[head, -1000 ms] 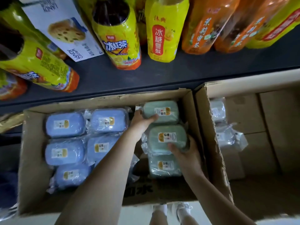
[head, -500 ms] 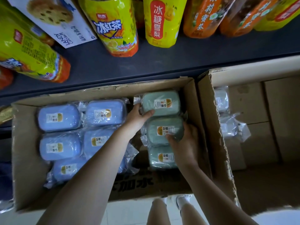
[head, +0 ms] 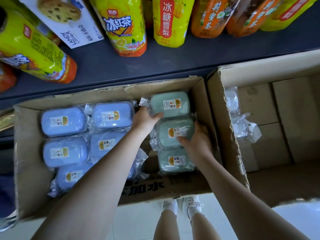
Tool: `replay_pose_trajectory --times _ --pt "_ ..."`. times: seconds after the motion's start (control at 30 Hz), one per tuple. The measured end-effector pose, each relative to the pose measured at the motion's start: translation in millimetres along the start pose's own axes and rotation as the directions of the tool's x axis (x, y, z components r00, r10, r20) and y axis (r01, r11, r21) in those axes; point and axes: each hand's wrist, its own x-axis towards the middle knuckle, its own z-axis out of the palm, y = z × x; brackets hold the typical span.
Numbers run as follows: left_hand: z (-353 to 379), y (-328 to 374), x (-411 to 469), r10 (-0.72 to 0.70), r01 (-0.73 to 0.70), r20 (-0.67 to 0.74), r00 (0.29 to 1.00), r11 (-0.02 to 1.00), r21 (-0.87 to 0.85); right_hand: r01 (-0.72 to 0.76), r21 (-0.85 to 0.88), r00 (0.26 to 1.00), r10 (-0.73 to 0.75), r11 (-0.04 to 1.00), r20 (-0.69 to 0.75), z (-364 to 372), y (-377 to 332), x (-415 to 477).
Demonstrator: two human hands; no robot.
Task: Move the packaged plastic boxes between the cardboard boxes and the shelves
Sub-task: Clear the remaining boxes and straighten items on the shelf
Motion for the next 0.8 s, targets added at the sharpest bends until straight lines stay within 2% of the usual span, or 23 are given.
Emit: replay_pose_trajectory --times 0.13,0.3,0.4,0.5,0.6,0.67,0.7,0.8 --pt "-25.0 7.9 -29.1 0.051 -0.054 0.027 0.998 0.984 0.167 -0.014 -0.016 0.995 0.016 1.000 0.098 -17.6 -2.4 -9.3" --pt "-77.4 13.0 -107.7 0.167 -0.215 0.167 0.972 0.919 0.330 0.098 -0.294 0.970 -0.025 0.951 0.242 -60.2 -16.8 -49.2" --pt "-117.3 24.6 -163.7 0.231 -0.295 0.192 0.954 0.844 0.448 0.232 -0.492 0.940 -0.062 0.839 0.337 -103.0 -39.3 -88.6" --pt "-157.0 51.0 -214.9 0.297 -0.325 0.150 0.943 0.724 0.608 0.377 -0.671 0.916 -0.149 0.639 0.373 -161.2 -75.2 -135.9" --pt "-195.8 95.9 -263.6 0.388 -0.332 0.135 0.912 0.501 0.799 0.415 -0.763 0.908 -0.275 0.495 0.315 -223.2 -111.5 -181.9" --pt "-219.9 131.1 -298.1 0.479 -0.342 0.127 0.869 0.394 0.853 0.418 -0.817 0.880 -0.401 0.397 0.255 -263.4 -130.7 -208.1" --pt "-231.4 147.4 -314.9 0.522 -0.343 0.112 0.846 0.371 0.863 0.413 -0.836 0.862 -0.451 0.360 0.232 -282.9 -139.3 -221.0" --pt "-260.2 191.3 -365.9 0.616 -0.332 0.054 0.786 0.346 0.877 0.370 -0.866 0.843 -0.513 0.337 0.160 -333.3 -163.9 -264.3"
